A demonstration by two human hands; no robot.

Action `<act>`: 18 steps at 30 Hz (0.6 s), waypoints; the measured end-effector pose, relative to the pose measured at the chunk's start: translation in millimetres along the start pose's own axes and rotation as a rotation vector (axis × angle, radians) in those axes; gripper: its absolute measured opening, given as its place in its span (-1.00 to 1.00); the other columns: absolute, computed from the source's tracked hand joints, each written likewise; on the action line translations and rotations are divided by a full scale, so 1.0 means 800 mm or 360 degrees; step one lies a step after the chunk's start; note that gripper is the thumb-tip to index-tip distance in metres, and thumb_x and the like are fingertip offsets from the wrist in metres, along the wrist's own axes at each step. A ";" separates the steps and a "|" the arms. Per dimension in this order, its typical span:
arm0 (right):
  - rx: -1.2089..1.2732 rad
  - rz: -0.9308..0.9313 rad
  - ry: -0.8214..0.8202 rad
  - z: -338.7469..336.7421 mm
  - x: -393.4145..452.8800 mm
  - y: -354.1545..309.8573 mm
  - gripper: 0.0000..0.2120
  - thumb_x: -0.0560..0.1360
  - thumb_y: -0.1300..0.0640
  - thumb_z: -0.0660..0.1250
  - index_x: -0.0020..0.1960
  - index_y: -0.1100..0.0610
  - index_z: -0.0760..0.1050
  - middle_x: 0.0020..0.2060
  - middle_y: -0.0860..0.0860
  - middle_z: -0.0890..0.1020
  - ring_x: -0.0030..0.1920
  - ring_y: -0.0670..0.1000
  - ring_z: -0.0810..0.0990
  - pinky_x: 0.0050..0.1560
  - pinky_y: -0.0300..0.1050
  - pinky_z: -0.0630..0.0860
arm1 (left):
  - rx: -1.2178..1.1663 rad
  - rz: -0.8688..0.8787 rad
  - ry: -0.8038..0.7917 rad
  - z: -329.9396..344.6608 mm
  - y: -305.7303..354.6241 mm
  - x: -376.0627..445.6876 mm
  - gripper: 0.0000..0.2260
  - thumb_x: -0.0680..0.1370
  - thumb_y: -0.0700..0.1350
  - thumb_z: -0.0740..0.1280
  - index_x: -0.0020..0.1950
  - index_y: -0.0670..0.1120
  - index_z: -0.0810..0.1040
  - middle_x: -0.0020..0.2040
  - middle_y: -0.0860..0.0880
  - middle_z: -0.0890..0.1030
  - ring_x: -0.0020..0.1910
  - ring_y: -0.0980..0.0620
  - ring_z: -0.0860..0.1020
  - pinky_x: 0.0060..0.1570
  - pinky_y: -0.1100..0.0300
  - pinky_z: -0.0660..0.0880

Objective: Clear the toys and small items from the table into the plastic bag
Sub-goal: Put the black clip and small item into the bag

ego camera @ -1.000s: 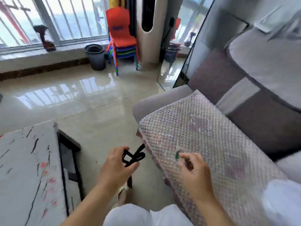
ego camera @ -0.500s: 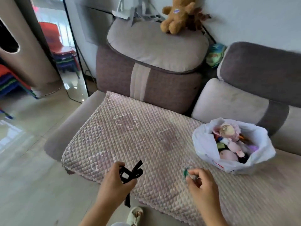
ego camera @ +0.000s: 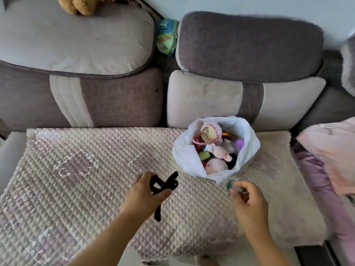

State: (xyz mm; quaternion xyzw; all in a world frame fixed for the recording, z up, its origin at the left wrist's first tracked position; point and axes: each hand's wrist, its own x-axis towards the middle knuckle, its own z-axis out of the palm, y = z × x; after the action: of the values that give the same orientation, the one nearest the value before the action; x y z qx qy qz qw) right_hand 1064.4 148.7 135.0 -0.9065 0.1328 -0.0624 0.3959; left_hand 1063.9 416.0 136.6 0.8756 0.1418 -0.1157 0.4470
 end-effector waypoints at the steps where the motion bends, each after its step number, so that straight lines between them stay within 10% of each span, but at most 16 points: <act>1: 0.0017 0.0012 -0.0004 -0.003 0.017 0.006 -0.85 0.44 0.23 0.39 -0.08 0.01 0.50 -0.16 0.01 0.57 -0.21 -0.20 0.52 -0.27 -0.40 0.36 | 0.0004 0.0004 -0.0023 0.012 0.012 0.012 -0.70 0.35 0.13 0.46 -0.06 0.16 0.41 -0.04 0.18 0.47 -0.08 0.21 0.48 -0.22 0.29 0.37; 10: 0.0024 0.0020 -0.0341 -0.011 0.211 0.092 -0.78 0.43 0.34 0.36 0.03 0.14 0.55 -0.11 0.06 0.57 -0.20 -0.16 0.52 -0.23 -0.57 0.34 | 0.0026 -0.0182 -0.0075 0.171 0.132 0.144 -0.76 0.35 0.14 0.43 -0.11 0.19 0.40 -0.10 0.19 0.48 -0.17 0.31 0.45 -0.30 0.36 0.34; 18: 0.0031 0.0000 -0.0508 0.026 0.356 0.143 -0.75 0.48 0.30 0.31 0.13 0.14 0.52 0.00 0.04 0.52 -0.08 0.02 0.56 -0.03 -0.32 0.39 | 0.0216 -0.0338 -0.0027 0.279 0.190 0.254 -0.66 0.38 0.02 0.39 0.09 0.00 0.41 0.02 0.02 0.44 -0.12 0.02 0.47 -0.25 0.19 0.38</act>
State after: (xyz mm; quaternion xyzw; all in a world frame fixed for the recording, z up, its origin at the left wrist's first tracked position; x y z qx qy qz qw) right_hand 1319.8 6.0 38.9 -0.9010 0.0677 0.0812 0.4207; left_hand 1290.2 178.3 56.0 0.8829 0.2217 -0.1791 0.3732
